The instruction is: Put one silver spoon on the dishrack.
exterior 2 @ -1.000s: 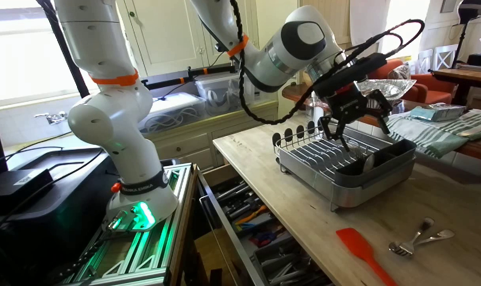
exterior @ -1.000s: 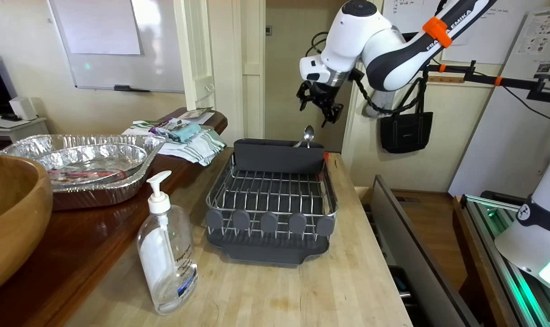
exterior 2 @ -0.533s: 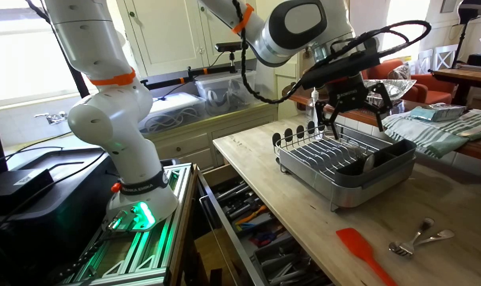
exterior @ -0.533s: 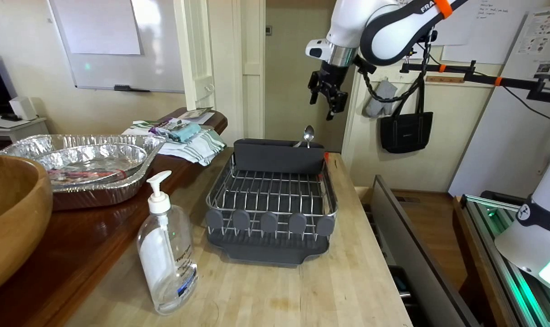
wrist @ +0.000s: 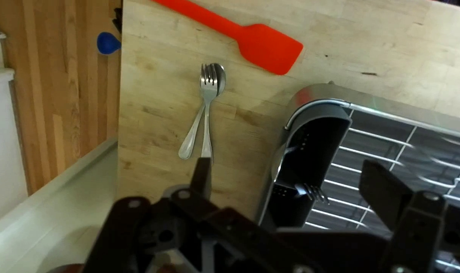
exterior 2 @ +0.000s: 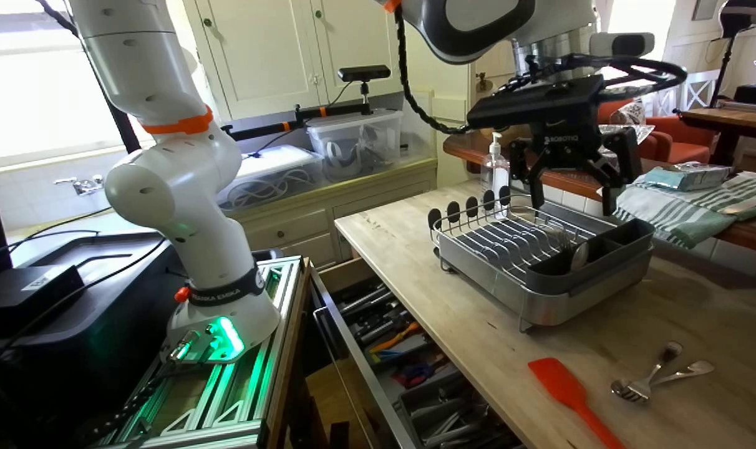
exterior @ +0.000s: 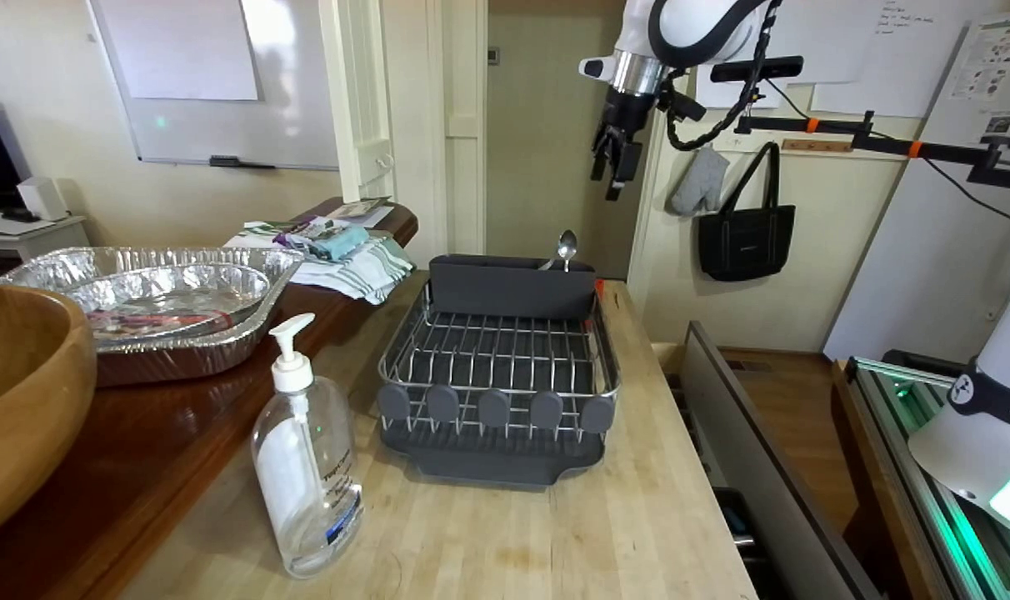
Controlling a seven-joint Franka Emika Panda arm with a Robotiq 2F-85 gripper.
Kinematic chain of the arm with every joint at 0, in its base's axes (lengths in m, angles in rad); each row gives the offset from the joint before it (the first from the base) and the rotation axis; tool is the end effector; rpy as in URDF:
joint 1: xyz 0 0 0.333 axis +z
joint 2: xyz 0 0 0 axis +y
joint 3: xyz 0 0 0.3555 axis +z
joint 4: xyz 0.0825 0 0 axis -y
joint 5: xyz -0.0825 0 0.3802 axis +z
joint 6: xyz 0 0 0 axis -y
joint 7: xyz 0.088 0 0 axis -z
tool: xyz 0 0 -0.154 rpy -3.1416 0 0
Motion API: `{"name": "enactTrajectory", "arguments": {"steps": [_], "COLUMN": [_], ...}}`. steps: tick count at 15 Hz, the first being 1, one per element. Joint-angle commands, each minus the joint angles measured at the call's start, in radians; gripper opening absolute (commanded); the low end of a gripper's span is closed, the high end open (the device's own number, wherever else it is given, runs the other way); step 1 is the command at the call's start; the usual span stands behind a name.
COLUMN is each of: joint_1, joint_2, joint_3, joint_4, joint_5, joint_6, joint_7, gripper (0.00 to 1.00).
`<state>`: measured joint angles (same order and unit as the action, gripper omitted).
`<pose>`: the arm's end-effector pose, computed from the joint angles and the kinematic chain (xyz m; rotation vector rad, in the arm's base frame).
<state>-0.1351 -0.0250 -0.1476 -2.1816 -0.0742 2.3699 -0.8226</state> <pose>0.5317 -0.1582 0.4171 2.8482 0.8611 0.2288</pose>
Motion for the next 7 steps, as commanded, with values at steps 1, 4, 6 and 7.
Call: {"name": "enactTrajectory", "arguments": {"steps": [1,4,6,7], "joint_1": [-0.013,-0.015,-0.017,-0.017], "joint_2": [0.018,0.004,0.005,0.005], "joint_3": [-0.017,-0.017,-0.019,-0.019], "joint_4": [0.034,0.013,0.013,0.013], "joint_5": [0.139,0.135,0.150,0.152], "joint_6": [-0.051,-0.018,-0.018,-0.018], "joint_7": [0.045,0.037,0.046,0.051], "gripper": [1.00,1.00,1.00,1.00]}}
